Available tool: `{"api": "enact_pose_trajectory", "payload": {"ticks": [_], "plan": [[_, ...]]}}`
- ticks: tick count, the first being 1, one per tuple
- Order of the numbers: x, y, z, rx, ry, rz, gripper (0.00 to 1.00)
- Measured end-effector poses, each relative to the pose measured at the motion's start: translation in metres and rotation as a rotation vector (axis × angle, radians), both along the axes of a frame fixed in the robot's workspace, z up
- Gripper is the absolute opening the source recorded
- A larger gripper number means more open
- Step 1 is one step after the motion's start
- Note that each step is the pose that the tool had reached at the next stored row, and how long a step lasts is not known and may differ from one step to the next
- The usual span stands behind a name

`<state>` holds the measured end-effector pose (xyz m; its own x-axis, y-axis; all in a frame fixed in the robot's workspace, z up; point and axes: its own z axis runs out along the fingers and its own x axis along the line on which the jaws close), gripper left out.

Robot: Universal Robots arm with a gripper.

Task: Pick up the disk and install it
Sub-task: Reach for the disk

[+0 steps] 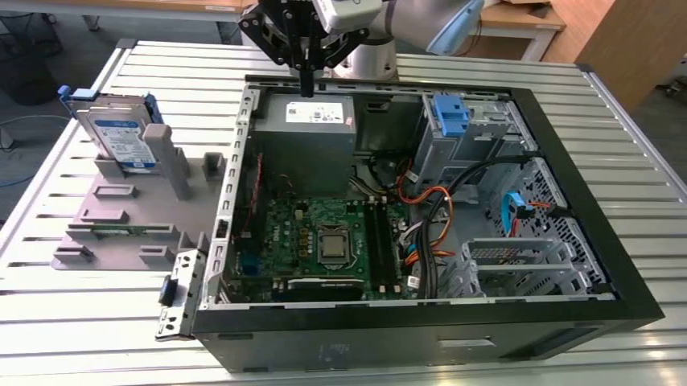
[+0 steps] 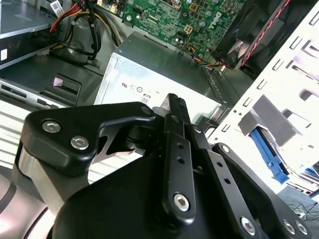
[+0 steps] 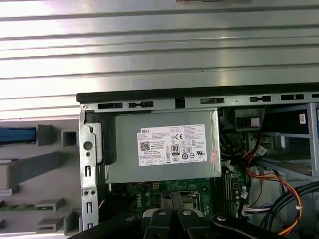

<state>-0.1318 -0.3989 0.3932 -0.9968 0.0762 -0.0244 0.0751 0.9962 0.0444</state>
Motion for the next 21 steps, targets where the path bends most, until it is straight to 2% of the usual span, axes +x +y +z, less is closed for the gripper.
{"api": "enact_pose_trajectory", "payload": {"ticks": [8, 21], "plan": [[-0.0056, 0.0000, -0.0001, 0.0000, 0.0000, 0.000, 0.11], [-0.0194, 0.0000, -0.0002, 0.0000, 0.0000, 0.000, 0.11]]}}
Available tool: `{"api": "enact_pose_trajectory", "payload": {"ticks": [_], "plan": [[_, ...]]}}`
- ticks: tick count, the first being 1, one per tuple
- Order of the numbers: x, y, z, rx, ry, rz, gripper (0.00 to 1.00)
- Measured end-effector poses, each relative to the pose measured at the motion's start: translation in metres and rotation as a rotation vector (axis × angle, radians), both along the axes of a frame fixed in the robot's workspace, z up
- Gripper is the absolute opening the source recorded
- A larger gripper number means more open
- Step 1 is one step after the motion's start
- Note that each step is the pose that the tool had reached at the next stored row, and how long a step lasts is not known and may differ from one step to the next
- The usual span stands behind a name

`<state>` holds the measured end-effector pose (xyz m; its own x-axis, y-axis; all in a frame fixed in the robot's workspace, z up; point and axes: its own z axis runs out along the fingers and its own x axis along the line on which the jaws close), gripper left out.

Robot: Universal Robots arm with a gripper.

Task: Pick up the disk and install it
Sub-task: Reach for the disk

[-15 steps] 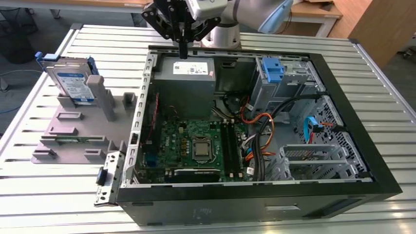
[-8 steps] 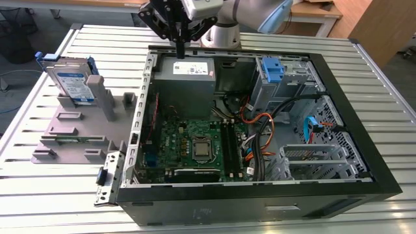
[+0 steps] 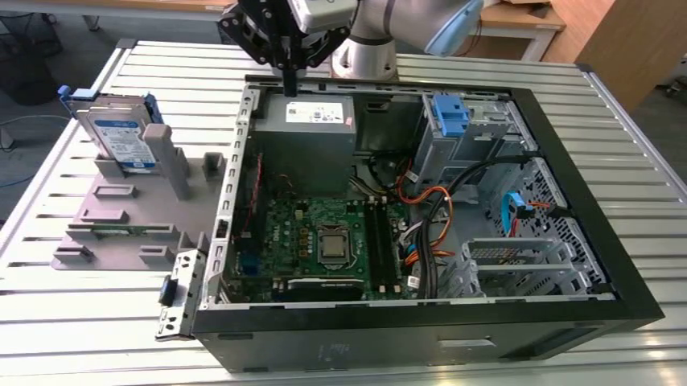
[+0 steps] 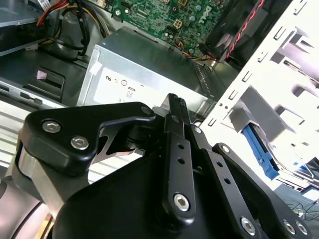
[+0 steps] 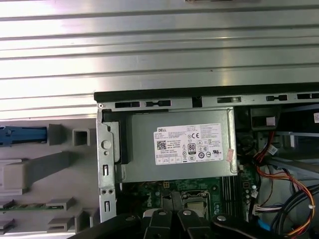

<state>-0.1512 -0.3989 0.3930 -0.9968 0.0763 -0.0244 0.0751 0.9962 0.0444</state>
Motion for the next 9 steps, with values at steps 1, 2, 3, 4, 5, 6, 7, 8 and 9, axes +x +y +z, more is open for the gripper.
{"api": "enact_pose_trajectory", "payload": {"ticks": [1, 2, 3, 4, 5, 6, 7, 8, 9], "plan": [[-0.0013, 0.0000, 0.0000, 0.0000, 0.0000, 0.000, 0.11], [-0.0027, 0.0000, -0.0001, 0.0001, -0.0001, 0.000, 0.11], [-0.0042, 0.0000, -0.0001, 0.0001, -0.0001, 0.000, 0.11], [-0.0055, 0.0000, -0.0001, 0.0000, 0.0000, 0.000, 0.11], [-0.0069, 0.0000, -0.0001, 0.0000, 0.0000, 0.000, 0.11], [-0.0082, 0.0000, -0.0001, 0.0001, -0.0001, 0.000, 0.11], [-0.0096, 0.0000, -0.0001, 0.0001, 0.0000, 0.000, 0.11], [-0.0109, 0.0000, -0.0001, 0.0000, 0.0000, 0.000, 0.11], [-0.0121, 0.0000, -0.0001, 0.0000, 0.0000, 0.000, 0.11]]}}
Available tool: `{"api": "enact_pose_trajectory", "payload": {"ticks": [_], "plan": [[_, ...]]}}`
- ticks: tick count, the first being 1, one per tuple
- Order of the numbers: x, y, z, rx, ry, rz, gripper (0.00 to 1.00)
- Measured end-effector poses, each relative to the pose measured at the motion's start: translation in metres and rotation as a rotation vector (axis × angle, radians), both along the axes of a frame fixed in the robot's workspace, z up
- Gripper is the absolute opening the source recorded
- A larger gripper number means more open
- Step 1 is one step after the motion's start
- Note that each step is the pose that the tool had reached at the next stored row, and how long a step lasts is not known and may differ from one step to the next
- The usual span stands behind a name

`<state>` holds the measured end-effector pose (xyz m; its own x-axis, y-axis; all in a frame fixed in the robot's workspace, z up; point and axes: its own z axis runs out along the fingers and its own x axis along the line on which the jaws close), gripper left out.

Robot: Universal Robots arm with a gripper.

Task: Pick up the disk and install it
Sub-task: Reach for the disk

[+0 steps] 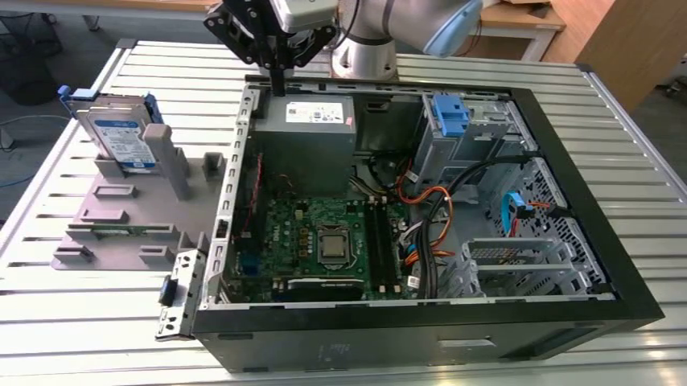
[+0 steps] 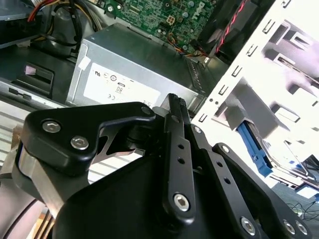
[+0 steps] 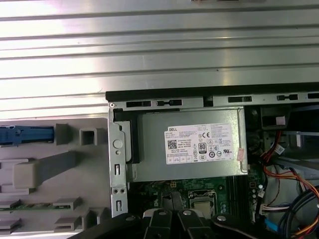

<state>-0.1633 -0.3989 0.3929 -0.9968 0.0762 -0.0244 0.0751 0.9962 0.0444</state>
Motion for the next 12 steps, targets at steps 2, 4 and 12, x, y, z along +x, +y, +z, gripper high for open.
{"api": "enact_pose_trajectory", "payload": {"ticks": [2, 4, 12], "plan": [[-0.0022, 0.0000, 0.0000, 0.0000, 0.0000, 0.000, 0.11], [-0.0036, 0.0000, -0.0001, 0.0001, 0.0000, 0.000, 0.11], [-0.0102, 0.0000, -0.0001, 0.0000, 0.0000, 0.000, 0.11]]}}
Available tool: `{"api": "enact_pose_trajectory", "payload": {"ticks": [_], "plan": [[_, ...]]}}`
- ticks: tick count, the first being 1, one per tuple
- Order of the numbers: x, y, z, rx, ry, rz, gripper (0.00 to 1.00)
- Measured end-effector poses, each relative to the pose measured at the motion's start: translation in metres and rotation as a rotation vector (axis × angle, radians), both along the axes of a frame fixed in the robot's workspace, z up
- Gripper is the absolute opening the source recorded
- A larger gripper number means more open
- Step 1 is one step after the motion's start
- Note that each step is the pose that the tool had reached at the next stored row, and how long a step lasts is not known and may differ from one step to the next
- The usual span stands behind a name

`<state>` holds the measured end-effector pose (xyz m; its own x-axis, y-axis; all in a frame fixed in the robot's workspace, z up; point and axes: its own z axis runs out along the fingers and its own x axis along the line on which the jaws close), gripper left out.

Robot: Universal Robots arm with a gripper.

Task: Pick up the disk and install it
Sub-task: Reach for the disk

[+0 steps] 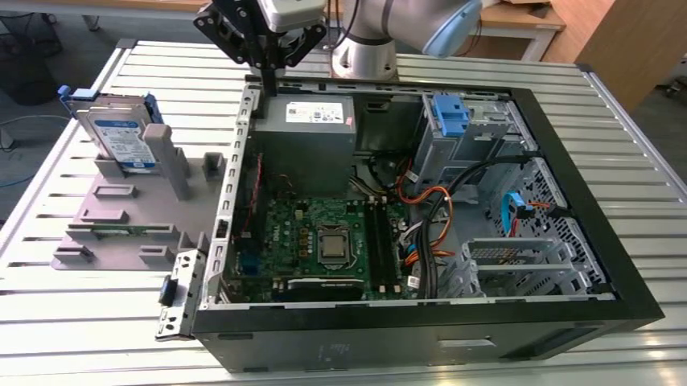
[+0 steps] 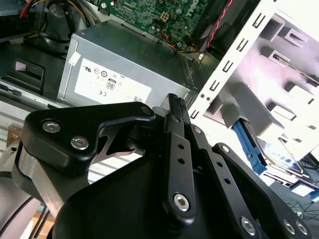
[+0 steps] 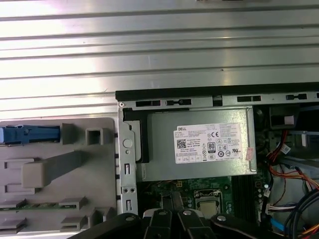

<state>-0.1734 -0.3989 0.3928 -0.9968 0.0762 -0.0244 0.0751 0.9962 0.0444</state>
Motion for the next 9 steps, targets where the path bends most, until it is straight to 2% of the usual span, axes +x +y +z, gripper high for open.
{"api": "enact_pose_trajectory", "payload": {"ticks": [9], "plan": [[-0.0081, 0.0000, -0.0001, 0.0000, 0.0000, 0.000, 0.11]]}}
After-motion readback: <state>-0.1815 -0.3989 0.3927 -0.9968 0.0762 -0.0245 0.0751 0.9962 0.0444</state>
